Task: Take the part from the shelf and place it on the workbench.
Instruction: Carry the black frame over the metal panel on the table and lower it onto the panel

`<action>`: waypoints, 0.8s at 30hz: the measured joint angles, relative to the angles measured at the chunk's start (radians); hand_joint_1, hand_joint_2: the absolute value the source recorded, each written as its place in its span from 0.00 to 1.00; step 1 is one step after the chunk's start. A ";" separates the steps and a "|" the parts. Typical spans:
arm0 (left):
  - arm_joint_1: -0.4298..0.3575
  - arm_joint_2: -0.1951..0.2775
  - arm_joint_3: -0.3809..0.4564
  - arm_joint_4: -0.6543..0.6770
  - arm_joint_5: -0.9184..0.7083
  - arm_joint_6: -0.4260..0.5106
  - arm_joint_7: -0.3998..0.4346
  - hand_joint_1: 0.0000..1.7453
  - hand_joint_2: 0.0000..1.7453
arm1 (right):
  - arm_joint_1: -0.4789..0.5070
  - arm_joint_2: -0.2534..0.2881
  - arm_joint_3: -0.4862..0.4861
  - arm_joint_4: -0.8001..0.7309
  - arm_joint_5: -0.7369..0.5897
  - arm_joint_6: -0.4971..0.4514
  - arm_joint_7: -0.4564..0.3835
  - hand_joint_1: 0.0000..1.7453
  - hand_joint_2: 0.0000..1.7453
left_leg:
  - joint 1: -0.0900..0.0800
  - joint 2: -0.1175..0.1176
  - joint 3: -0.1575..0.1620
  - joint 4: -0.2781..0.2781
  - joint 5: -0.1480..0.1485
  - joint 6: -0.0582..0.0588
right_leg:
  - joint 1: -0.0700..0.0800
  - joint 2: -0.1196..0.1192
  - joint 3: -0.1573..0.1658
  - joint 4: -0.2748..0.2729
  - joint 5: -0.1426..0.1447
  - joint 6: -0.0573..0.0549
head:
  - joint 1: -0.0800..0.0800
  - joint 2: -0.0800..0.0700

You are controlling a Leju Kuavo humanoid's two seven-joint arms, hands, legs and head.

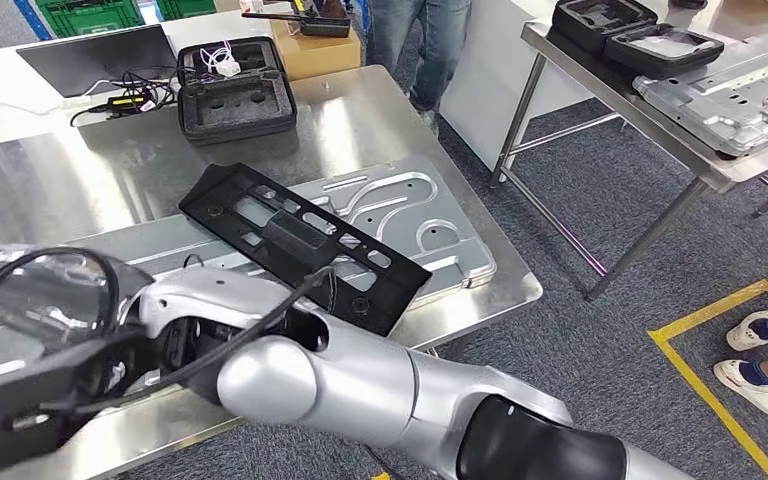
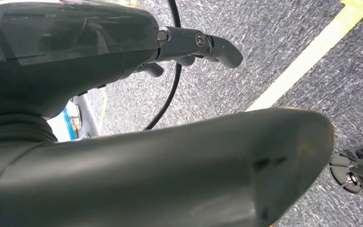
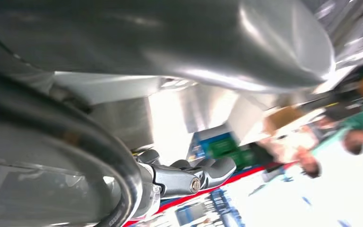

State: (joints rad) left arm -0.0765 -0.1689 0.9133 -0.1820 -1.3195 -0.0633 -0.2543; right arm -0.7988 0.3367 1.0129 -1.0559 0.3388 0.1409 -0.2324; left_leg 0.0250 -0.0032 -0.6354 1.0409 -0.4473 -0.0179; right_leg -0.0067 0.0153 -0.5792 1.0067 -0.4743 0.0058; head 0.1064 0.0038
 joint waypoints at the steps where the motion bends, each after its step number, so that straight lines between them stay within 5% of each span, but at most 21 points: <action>1: 0.001 0.000 0.002 0.000 0.001 0.001 0.000 0.00 0.00 | 0.015 -0.005 0.014 -0.029 -0.011 -0.005 -0.003 0.00 0.00 | 0.000 0.000 0.000 0.000 0.000 0.000 | 0.000 0.000 0.000 0.000 0.000 0.000 | 0.000 0.000; 14: 0.005 0.009 0.011 0.000 0.003 0.004 0.000 0.00 0.00 | 0.150 -0.080 0.113 -0.295 -0.105 -0.022 -0.025 0.00 0.00 | 0.000 0.000 0.000 0.000 0.000 0.000 | 0.000 0.000 0.000 0.000 0.000 0.000 | 0.000 0.000; 24: 0.006 0.017 0.031 0.000 0.025 0.002 0.000 0.00 0.00 | 0.168 -0.113 0.116 -0.359 -0.121 -0.033 -0.006 0.00 0.00 | 0.000 0.000 0.000 0.000 0.000 0.000 | 0.000 0.000 0.000 0.000 0.000 0.000 | 0.000 0.000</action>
State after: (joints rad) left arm -0.0705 -0.1524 0.9439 -0.1820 -1.2947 -0.0609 -0.2544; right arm -0.6311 0.2236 1.1285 -1.4153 0.2178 0.1078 -0.2384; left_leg 0.0250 -0.0035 -0.6352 1.0408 -0.4473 -0.0179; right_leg -0.0066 0.0152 -0.5787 1.0067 -0.4743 0.0059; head 0.1064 0.0038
